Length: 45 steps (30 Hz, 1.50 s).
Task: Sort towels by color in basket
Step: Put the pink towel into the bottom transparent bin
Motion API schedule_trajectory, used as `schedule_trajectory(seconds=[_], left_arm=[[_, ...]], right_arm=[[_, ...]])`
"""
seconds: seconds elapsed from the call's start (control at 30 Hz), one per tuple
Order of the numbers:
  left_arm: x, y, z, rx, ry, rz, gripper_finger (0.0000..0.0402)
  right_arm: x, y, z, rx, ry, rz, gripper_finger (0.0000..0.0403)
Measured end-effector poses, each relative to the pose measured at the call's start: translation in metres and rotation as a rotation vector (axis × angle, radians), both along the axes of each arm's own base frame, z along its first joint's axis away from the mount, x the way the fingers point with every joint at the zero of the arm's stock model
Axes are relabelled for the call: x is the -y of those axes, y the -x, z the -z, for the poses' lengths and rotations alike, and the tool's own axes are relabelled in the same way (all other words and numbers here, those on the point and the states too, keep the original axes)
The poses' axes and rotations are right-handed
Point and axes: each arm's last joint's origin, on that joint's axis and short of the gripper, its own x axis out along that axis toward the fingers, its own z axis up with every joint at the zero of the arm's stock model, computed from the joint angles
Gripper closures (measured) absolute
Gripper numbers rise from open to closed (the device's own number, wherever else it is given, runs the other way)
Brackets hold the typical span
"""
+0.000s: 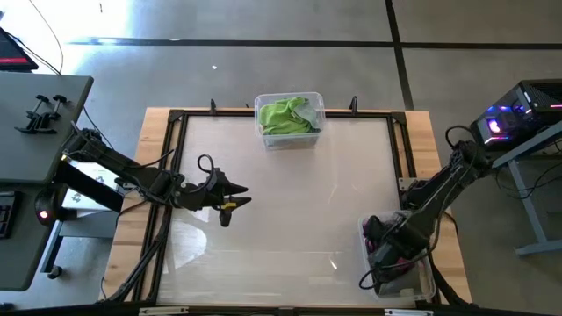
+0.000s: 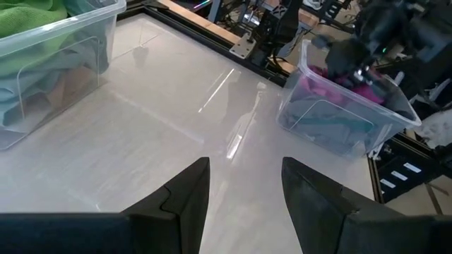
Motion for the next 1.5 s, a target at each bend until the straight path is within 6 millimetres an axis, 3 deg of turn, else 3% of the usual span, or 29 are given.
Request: schedule_trajectory(seconds=[0.13, 0.27, 0.4, 0.57, 0.7, 0.8, 0.93, 1.13, 1.33, 1.5], left_arm=[[0.000, 0.000, 0.000, 0.001, 0.000, -0.002, 0.0239], [0.000, 0.000, 0.000, 0.001, 0.001, -0.001, 0.0239], [0.000, 0.000, 0.000, 0.002, 0.001, -0.002, 0.0239], [-0.002, -0.001, 0.000, 0.001, -0.001, -0.011, 0.0239], [-0.006, -0.002, 0.000, -0.002, -0.014, -0.021, 0.0239], [-0.007, -0.003, 0.000, -0.002, -0.014, -0.029, 0.0239], [-0.008, -0.003, 0.000, -0.002, -0.014, -0.032, 0.0239], [-0.008, -0.003, 0.000, -0.003, -0.016, -0.029, 0.0239], [-0.008, -0.003, 0.000, -0.005, -0.021, -0.022, 0.0239], [-0.008, -0.003, 0.000, -0.005, -0.020, -0.022, 0.0239]], right_arm=[[-0.002, 0.001, 0.017, 0.024, -0.032, 0.006, 0.0353], [-0.001, 0.002, 0.013, 0.029, -0.033, 0.022, 0.0318], [-0.002, 0.001, -0.013, 0.055, -0.072, 0.022, 0.0253], [-0.005, 0.004, -0.063, 0.094, -0.229, 0.012, 0.0193], [-0.005, 0.011, -0.098, 0.141, -0.334, 0.007, 0.0187], [-0.002, 0.020, -0.106, 0.095, -0.317, 0.071, 0.0207], [0.002, 0.030, -0.094, 0.005, -0.221, 0.151, 0.0269], [0.008, 0.027, -0.044, 0.030, -0.079, 0.196, 0.0387], [0.017, 0.021, 0.014, 0.016, -0.103, 0.262, 0.0379], [0.020, 0.023, 0.030, -0.002, -0.110, 0.270, 0.0383]])
